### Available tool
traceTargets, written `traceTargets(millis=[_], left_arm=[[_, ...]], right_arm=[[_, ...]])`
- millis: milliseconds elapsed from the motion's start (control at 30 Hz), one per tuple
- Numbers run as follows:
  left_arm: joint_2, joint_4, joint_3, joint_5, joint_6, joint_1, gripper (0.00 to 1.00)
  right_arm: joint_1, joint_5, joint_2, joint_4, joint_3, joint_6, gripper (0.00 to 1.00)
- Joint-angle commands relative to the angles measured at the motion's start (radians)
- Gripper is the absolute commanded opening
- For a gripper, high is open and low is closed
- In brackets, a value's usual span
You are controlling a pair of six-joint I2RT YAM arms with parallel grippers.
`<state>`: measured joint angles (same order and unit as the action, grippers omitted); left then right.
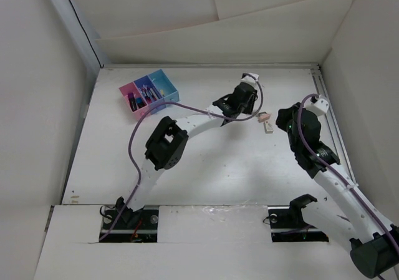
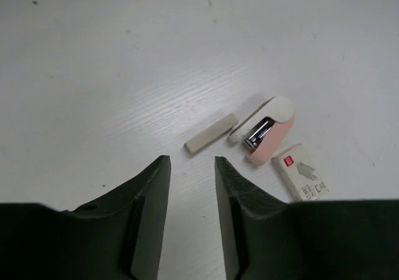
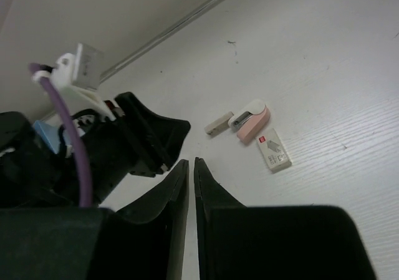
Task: Sort the stationery into containers
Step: Grab a piece of stationery with the left arm
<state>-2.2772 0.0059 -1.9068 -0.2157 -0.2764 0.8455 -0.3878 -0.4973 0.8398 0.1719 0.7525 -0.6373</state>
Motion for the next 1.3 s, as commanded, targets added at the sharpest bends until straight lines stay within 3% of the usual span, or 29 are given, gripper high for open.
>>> traceTargets(millis=[0,33,100,400,567,800,1133,1267], left_arm=[[-0.045,-0.030,-0.077,0.081,0.065,-0.040,0.33],[-0.057,-0.030,-0.090,0.110,0.086,-0.040,0.43],[-0.071,-0.052,-0.106,0.127,0.111,-0.040,0.50],[-0.183,-0.145,-0.266,0.139,0.175,-0.040,0.54],[-0.232,-0.170,-0.316,0.173,0.226,-0.040,0.47],[-0.235,-0.141,-0.267,0.199,0.246,-0.040,0.47],[-0.331,-0.141,-0.392,0.266,0.246,-0.040,0.47],[-0.340,-0.132,-0.393,0.278,0.246,-0.040,0.32]], right_arm=[[-0.008,-0.015,-0.004,-0.037,0.010,-0.004,0.15],[-0.008,-0.015,0.005,-0.037,0.010,-0.004,0.20],[-0.008,-0.006,0.005,-0.037,0.010,-0.004,0.24],[-0.008,0.005,0.016,-0.037,0.019,-0.004,0.30],[-0.008,0.005,0.016,-0.037,0.019,-0.004,0.31],[-0.008,0.005,0.025,-0.037,0.019,-0.004,0.31],[-0.008,0.014,0.035,-0.037,0.019,-0.004,0.32],[-0.008,0.023,0.044,-0.037,0.019,-0.004,0.32]])
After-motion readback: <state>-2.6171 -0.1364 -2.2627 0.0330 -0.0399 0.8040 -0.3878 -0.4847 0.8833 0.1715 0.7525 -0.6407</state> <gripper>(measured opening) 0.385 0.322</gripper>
